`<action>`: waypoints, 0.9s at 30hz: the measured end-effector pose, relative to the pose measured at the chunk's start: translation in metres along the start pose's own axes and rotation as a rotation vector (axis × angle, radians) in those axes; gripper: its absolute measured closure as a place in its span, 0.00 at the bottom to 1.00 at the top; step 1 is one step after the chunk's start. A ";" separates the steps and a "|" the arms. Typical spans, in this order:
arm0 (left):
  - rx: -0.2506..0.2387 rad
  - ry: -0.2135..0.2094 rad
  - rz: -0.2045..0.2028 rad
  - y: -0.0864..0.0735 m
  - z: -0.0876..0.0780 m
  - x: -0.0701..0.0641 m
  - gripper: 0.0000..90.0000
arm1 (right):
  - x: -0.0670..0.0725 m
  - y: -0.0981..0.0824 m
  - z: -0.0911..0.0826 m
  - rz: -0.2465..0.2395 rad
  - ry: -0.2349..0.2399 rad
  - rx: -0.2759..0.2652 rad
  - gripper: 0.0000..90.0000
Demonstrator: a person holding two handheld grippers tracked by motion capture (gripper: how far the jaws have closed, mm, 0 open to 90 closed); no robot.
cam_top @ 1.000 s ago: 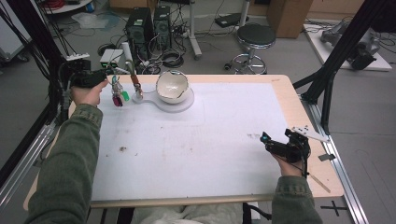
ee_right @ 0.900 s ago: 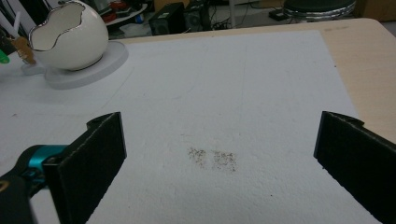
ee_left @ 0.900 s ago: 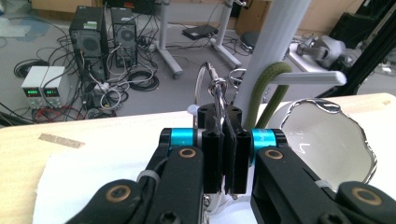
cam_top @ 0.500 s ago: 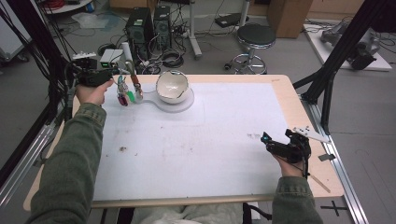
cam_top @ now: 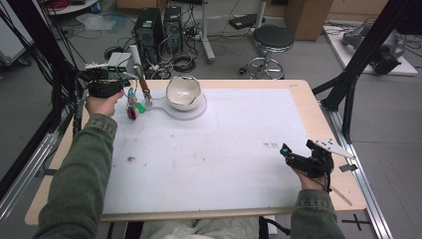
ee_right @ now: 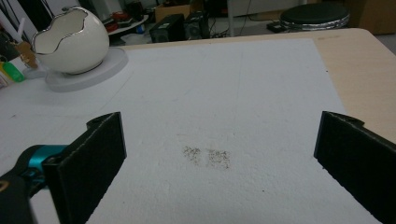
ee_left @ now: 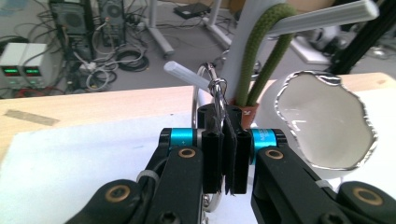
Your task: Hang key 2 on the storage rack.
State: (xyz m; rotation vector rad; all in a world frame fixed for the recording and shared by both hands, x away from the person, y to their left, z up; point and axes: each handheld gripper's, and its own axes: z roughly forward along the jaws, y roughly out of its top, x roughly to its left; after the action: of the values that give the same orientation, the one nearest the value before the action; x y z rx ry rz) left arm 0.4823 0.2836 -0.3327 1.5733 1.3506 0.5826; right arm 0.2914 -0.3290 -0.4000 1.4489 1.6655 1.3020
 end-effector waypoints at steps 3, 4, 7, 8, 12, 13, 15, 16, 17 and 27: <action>-0.004 -0.039 -0.017 0.000 0.000 0.001 0.93 | 0.001 0.000 0.000 -0.008 -0.002 0.002 0.02; -0.013 -0.049 -0.025 0.001 -0.001 0.002 0.90 | 0.001 0.000 0.001 -0.009 -0.003 0.002 0.02; -0.022 -0.041 -0.050 0.002 -0.003 0.003 0.69 | 0.001 0.000 0.000 -0.010 -0.005 -0.003 0.02; -0.013 -0.030 -0.054 0.002 -0.004 0.004 0.61 | 0.001 0.000 0.000 -0.014 -0.006 -0.008 0.02; -0.008 -0.004 -0.072 0.002 -0.007 0.005 0.39 | 0.000 0.001 -0.001 -0.010 -0.005 -0.012 0.02; -0.002 0.008 -0.078 0.002 -0.008 0.005 0.32 | 0.000 0.001 -0.001 -0.011 -0.005 -0.011 0.02; 0.014 0.020 -0.106 0.003 -0.009 0.006 0.07 | 0.000 0.000 -0.001 -0.013 -0.003 -0.010 0.02; 0.021 -0.002 -0.116 0.003 -0.010 0.007 0.02 | 0.000 0.000 0.000 -0.009 -0.004 -0.009 0.02; 0.022 -0.017 -0.118 0.002 -0.011 0.008 0.02 | 0.000 0.000 0.000 -0.007 -0.005 -0.011 0.02; -0.039 0.001 -0.060 -0.005 -0.029 0.000 0.02 | -0.003 -0.002 -0.001 0.003 -0.013 -0.019 0.02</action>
State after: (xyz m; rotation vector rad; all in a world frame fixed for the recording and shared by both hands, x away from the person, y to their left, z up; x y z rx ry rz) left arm 0.4561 0.2936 -0.3245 1.4965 1.3739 0.5697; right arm 0.2907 -0.3323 -0.4021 1.4465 1.6384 1.3045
